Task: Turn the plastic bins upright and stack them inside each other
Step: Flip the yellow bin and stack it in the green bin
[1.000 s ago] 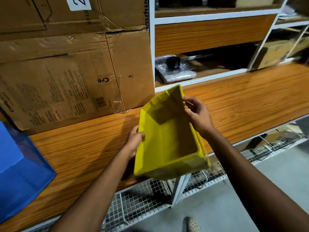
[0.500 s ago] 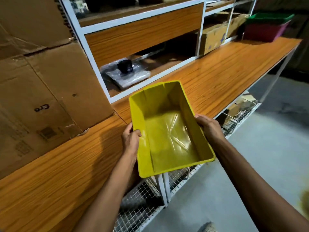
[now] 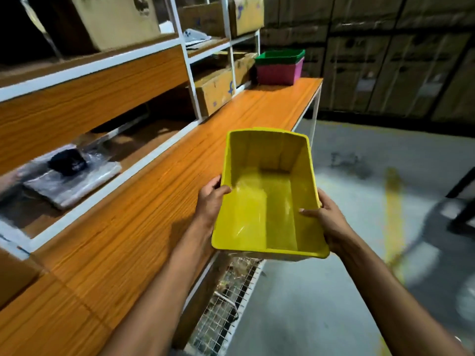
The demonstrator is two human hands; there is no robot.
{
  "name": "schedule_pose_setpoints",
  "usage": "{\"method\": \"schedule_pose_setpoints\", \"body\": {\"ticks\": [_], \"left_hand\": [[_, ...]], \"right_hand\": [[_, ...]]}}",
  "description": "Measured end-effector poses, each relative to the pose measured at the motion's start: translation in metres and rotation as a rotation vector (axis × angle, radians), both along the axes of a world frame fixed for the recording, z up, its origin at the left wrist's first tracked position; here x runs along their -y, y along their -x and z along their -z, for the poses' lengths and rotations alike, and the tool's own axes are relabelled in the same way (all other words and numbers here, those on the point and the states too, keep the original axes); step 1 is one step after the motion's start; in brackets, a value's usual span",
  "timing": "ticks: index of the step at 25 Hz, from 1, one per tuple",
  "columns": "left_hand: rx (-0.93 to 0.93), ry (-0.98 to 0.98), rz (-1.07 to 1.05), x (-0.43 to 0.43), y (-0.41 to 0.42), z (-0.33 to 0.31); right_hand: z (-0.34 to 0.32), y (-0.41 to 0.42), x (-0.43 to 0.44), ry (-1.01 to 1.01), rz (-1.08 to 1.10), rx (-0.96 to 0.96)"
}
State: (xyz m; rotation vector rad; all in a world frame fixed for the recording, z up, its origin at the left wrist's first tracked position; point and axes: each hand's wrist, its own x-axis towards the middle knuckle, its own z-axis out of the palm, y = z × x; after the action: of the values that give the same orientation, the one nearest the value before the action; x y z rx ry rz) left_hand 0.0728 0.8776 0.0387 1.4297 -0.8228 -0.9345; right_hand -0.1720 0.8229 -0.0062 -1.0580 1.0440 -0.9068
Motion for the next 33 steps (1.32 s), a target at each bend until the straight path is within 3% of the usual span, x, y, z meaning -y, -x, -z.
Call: {"method": "schedule_pose_setpoints", "body": {"ticks": [5, 10, 16, 19, 24, 29, 33], "left_hand": [[-0.235, -0.182, 0.282, 0.105, 0.062, 0.006], [-0.329, -0.182, 0.473, 0.188, 0.109, 0.020], [-0.375, -0.195, 0.551, 0.327, 0.133, 0.044], [-0.282, -0.264, 0.499, 0.421, 0.136, 0.055], [-0.295, -0.368, 0.652, 0.549, 0.146, 0.056], [-0.257, -0.370, 0.589, 0.666, 0.166, 0.056], [-0.286, -0.339, 0.575, 0.760, 0.188, 0.071]], "right_hand": [[0.007, 0.075, 0.066, -0.287, 0.291, 0.078], [0.024, 0.122, 0.121, -0.273, 0.412, 0.138], [0.039, 0.149, 0.233, -0.219, 0.434, 0.205], [0.041, 0.152, 0.321, -0.276, 0.497, 0.160], [0.032, 0.155, 0.453, -0.374, 0.610, 0.153], [0.036, 0.175, 0.559, -0.362, 0.685, 0.199], [0.043, 0.198, 0.642, -0.324, 0.589, 0.128]]}}
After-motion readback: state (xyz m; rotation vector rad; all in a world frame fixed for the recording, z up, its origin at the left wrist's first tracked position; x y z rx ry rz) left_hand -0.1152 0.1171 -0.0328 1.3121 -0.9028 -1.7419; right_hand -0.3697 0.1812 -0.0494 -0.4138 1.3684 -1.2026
